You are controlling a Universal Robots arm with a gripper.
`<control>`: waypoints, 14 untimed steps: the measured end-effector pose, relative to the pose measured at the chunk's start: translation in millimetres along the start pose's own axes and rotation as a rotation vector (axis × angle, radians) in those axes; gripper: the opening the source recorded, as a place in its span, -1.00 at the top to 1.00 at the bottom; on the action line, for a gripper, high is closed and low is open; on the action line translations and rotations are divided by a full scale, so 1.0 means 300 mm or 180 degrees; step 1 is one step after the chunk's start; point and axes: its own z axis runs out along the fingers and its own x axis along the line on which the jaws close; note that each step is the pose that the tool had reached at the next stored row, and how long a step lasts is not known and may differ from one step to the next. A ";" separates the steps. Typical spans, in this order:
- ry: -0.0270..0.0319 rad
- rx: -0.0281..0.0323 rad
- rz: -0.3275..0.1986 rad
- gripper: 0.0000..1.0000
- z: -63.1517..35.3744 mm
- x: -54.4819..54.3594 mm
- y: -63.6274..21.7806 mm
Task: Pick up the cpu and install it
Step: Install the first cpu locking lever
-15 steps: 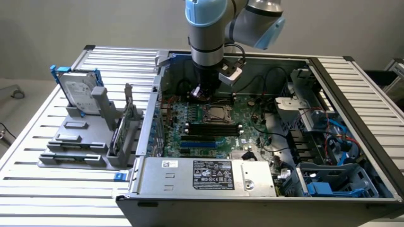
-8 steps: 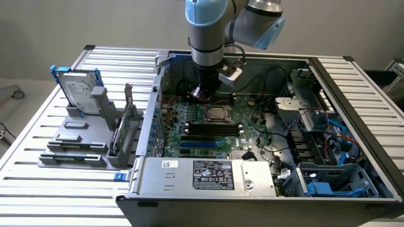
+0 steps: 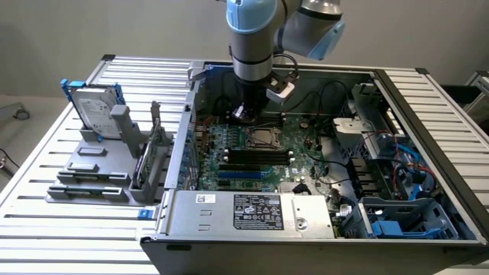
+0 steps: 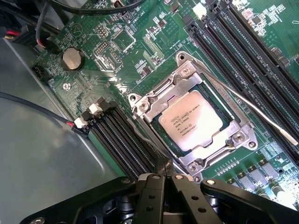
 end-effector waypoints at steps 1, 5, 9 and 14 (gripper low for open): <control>-0.0001 0.0000 -0.0003 0.79 0.001 0.000 0.001; -0.0003 0.0001 -0.0015 0.79 0.003 0.003 0.004; -0.0005 0.0001 -0.0022 0.79 0.004 0.004 0.006; -0.0005 0.0001 -0.0023 0.79 0.004 0.006 0.005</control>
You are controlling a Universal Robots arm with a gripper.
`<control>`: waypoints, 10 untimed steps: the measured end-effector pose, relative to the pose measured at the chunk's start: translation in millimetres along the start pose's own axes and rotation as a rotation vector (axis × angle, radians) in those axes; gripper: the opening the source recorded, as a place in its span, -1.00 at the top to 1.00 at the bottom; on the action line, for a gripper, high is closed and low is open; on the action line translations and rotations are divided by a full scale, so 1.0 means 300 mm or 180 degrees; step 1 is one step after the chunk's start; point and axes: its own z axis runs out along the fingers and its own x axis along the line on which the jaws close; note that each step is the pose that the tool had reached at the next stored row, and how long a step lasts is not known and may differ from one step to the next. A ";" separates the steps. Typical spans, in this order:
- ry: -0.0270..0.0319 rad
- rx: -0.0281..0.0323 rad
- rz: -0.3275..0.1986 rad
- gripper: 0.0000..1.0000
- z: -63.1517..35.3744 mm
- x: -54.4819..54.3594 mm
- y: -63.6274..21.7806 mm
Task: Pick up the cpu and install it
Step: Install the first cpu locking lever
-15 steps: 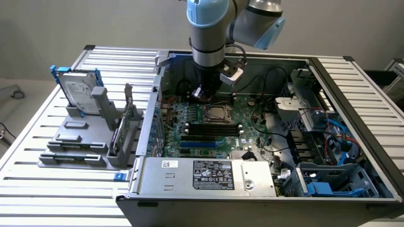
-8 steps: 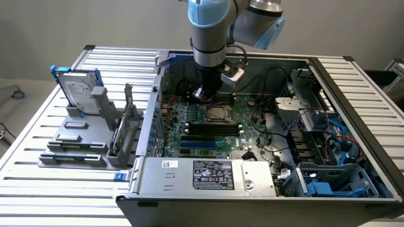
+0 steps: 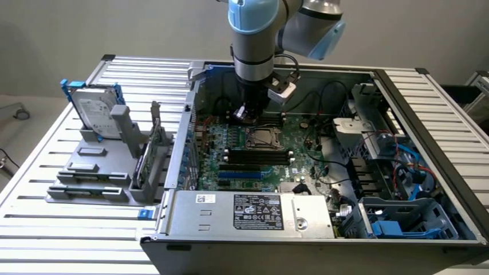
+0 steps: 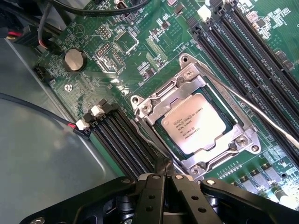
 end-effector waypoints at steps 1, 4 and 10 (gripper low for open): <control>0.0000 0.0000 0.0000 0.79 0.000 0.000 0.000; -0.0001 -0.0001 0.0001 0.79 0.001 0.002 -0.002; -0.0007 -0.0006 -0.0003 0.79 0.002 0.004 -0.004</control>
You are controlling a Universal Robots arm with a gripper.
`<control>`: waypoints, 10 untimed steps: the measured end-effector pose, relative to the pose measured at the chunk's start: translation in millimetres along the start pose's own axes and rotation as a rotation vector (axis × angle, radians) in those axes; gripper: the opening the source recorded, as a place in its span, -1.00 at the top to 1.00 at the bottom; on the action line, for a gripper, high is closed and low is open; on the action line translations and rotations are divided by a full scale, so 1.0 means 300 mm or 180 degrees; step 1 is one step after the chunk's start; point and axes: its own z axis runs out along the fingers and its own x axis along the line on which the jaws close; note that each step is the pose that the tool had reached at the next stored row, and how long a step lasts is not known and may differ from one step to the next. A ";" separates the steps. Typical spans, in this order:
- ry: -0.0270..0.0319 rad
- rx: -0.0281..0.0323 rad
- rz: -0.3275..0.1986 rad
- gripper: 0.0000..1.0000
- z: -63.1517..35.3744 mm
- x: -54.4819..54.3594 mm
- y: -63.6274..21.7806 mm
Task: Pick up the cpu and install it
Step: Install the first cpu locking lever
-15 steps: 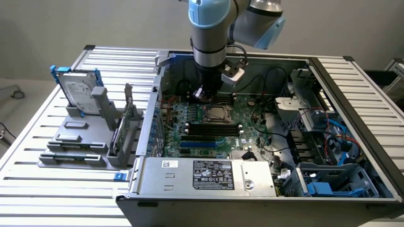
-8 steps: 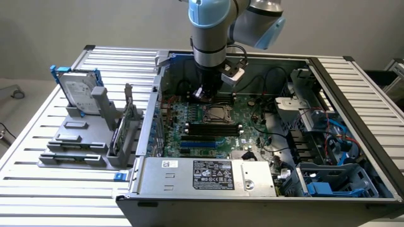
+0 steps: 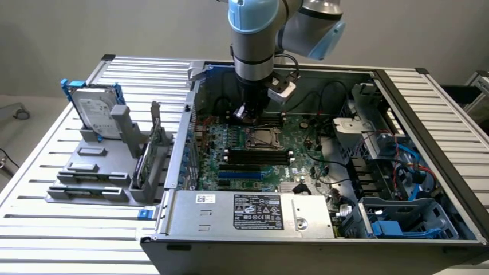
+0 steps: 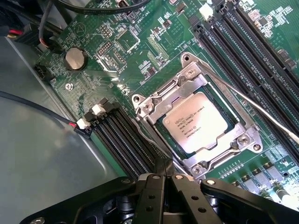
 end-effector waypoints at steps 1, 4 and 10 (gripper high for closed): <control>-0.0001 -0.0001 -0.0001 0.79 0.000 0.000 0.000; -0.0006 -0.0004 -0.0005 0.79 0.000 0.000 0.000; -0.0016 -0.0009 -0.0017 0.79 0.002 0.003 0.004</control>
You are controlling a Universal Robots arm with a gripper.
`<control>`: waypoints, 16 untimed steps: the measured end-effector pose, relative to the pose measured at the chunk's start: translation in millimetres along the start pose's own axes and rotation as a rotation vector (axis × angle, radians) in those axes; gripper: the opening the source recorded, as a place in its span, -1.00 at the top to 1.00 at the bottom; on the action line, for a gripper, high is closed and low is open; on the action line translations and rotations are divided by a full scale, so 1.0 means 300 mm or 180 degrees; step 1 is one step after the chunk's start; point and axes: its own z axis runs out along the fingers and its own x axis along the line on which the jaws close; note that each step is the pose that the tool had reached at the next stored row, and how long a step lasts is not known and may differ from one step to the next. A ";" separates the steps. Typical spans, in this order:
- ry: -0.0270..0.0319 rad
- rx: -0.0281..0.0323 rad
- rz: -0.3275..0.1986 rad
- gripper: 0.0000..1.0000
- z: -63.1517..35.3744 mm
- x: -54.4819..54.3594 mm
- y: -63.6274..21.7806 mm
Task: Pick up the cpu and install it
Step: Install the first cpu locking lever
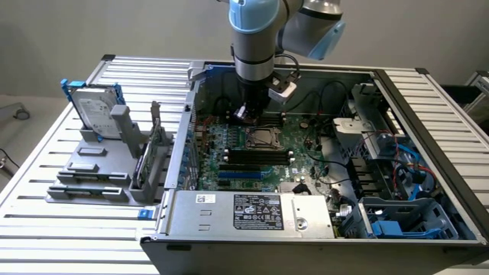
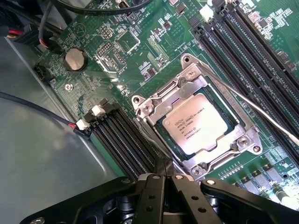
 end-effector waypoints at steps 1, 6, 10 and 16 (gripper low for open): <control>-0.0001 -0.0001 -0.0003 0.79 0.000 0.001 0.001; -0.0009 -0.0004 -0.0016 0.79 0.002 0.004 0.005; -0.0018 -0.0009 -0.0029 0.79 0.003 0.005 0.007; -0.0027 -0.0011 -0.0052 0.79 0.005 0.009 0.012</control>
